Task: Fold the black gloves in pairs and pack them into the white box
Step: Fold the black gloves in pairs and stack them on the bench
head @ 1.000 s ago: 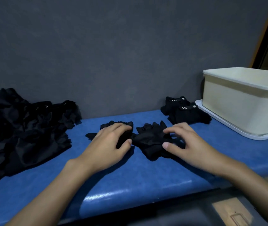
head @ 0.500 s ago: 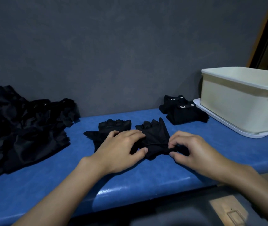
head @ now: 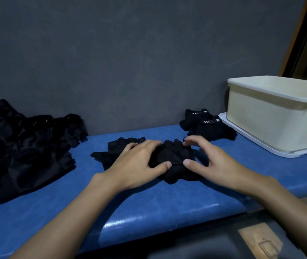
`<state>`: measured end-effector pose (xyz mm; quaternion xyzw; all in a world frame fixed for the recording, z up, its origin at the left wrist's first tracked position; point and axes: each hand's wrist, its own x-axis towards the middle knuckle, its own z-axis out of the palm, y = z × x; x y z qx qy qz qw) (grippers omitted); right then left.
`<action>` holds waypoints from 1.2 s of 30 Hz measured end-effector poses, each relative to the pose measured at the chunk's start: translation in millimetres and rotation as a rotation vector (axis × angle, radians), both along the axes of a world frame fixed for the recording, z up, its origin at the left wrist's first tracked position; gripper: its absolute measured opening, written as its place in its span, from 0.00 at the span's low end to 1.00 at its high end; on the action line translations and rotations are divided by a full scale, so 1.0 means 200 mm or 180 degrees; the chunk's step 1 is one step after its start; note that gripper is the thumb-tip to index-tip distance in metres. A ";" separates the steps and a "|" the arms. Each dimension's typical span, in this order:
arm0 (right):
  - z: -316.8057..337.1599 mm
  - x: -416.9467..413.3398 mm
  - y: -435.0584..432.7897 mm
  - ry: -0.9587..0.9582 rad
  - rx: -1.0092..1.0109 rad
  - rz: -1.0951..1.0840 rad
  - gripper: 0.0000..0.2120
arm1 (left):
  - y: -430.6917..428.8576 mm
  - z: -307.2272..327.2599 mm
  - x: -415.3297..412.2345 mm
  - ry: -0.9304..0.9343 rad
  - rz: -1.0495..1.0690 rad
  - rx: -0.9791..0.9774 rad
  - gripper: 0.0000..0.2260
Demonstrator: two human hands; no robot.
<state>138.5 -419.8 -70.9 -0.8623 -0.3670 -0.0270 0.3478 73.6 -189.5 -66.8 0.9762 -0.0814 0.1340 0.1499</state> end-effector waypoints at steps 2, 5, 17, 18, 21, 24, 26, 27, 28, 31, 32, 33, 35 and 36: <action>-0.01 0.01 0.01 0.0188 -0.0230 0.0041 0.30 | 0.00 -0.01 0.01 0.0177 -0.0048 0.0102 0.32; 0.00 0.03 0.01 0.0195 -0.0734 0.0037 0.36 | 0.01 -0.02 0.01 0.0344 -0.0033 0.0291 0.34; 0.05 0.08 0.05 0.0240 -0.0768 0.0251 0.39 | 0.02 -0.01 0.02 0.0388 0.0040 0.0389 0.35; 0.05 0.08 0.07 0.0292 -0.0511 0.0291 0.39 | 0.02 -0.02 0.02 0.0334 0.0033 0.0338 0.35; 0.04 0.08 0.11 0.0547 -0.0217 0.0344 0.39 | 0.04 -0.02 0.02 0.0287 0.0033 0.0295 0.36; 0.02 0.10 0.12 0.0625 -0.0716 0.0346 0.42 | 0.06 -0.02 0.01 0.0393 0.0099 0.0378 0.39; 0.03 0.12 0.12 0.0525 -0.1200 0.0271 0.44 | 0.07 -0.02 0.01 0.0465 0.0153 0.0404 0.41; 0.04 0.13 0.12 0.0498 -0.1359 0.0257 0.45 | 0.08 -0.03 0.01 0.0470 0.0172 0.0407 0.42; 0.04 0.13 0.12 0.0489 -0.1454 0.0268 0.46 | 0.08 -0.03 0.01 0.0444 0.0179 0.0397 0.43; 0.03 0.13 0.12 0.0522 -0.1322 0.0287 0.47 | 0.10 -0.03 0.01 0.0229 0.0072 0.0262 0.40; 0.03 0.13 0.11 0.0570 -0.1106 0.0278 0.48 | 0.10 -0.03 0.01 0.0140 0.0002 0.0218 0.38; 0.03 0.12 0.11 0.0604 -0.0869 0.0261 0.47 | 0.09 -0.02 0.01 0.0063 -0.0062 0.0192 0.36; 0.03 0.10 0.10 0.0570 -0.0561 0.0189 0.47 | 0.09 -0.01 0.00 -0.0001 -0.0146 0.0188 0.34; 0.03 0.10 0.08 0.0480 -0.0551 0.0148 0.48 | 0.08 -0.01 0.00 0.0009 -0.0167 0.0201 0.32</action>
